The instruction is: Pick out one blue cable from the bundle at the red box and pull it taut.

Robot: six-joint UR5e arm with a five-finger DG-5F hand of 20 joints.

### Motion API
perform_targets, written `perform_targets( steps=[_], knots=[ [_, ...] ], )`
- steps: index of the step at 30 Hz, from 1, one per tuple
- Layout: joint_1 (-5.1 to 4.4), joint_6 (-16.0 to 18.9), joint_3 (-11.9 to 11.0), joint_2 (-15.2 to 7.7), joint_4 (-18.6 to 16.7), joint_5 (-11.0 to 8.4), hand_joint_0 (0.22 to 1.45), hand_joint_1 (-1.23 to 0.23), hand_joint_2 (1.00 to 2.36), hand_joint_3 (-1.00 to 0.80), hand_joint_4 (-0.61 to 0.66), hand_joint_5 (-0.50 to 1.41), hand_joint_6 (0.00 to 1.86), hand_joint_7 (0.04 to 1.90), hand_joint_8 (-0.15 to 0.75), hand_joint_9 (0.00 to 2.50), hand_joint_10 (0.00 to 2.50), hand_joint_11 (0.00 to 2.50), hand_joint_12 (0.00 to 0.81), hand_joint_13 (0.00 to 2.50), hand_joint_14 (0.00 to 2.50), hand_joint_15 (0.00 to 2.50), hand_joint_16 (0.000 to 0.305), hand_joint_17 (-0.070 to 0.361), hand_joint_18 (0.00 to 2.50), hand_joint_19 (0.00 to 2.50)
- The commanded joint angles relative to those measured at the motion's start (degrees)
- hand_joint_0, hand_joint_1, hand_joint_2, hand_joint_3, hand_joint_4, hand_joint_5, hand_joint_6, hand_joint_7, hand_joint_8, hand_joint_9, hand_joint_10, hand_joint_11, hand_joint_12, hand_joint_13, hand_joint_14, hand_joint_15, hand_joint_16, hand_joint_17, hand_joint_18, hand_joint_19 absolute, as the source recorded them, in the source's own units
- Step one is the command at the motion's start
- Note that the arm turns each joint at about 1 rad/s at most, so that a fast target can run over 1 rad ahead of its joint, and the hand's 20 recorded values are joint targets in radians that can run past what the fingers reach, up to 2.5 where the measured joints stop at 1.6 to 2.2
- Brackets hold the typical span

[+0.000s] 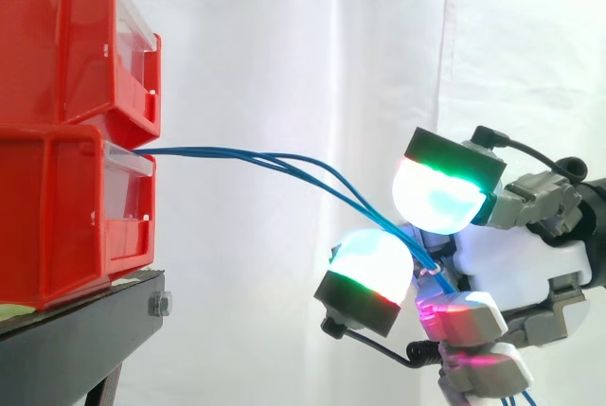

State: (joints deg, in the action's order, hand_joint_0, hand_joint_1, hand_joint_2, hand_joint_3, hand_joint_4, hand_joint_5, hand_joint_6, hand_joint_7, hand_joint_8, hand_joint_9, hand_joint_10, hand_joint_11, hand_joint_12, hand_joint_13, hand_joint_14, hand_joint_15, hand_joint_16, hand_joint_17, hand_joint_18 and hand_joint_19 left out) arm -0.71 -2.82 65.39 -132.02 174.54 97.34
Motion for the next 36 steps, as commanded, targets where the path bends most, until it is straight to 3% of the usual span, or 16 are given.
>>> perform_targets(
  steps=[1, 8, 36],
  knots=[
    [0.1, 0.27, -0.09, 0.09, 0.62, -0.04, 0.55, -0.66, 1.0, -0.5, 0.01, -0.2, 0.88, 0.75, 0.247, 1.22, 0.02, 0.88, 0.368, 1.25, 0.03, 0.89, 0.051, 0.114, 0.93, 0.62],
    [0.1, 0.62, -0.09, 0.8, 4.49, 0.04, 0.55, -0.63, 1.0, -0.5, 0.02, -0.2, 0.88, 0.74, 0.249, 1.24, 0.02, 0.94, 0.361, 1.3, 0.03, 0.95, 0.051, 0.114, 0.94, 0.63],
    [1.95, -0.26, -0.09, 2.11, 7.21, 0.13, 0.56, -0.59, 1.0, -0.5, 0.02, -0.2, 0.88, 0.74, 0.253, 1.28, 0.02, 0.98, 0.347, 1.37, 0.02, 1.01, 0.051, 0.115, 0.95, 0.63]
  ],
)
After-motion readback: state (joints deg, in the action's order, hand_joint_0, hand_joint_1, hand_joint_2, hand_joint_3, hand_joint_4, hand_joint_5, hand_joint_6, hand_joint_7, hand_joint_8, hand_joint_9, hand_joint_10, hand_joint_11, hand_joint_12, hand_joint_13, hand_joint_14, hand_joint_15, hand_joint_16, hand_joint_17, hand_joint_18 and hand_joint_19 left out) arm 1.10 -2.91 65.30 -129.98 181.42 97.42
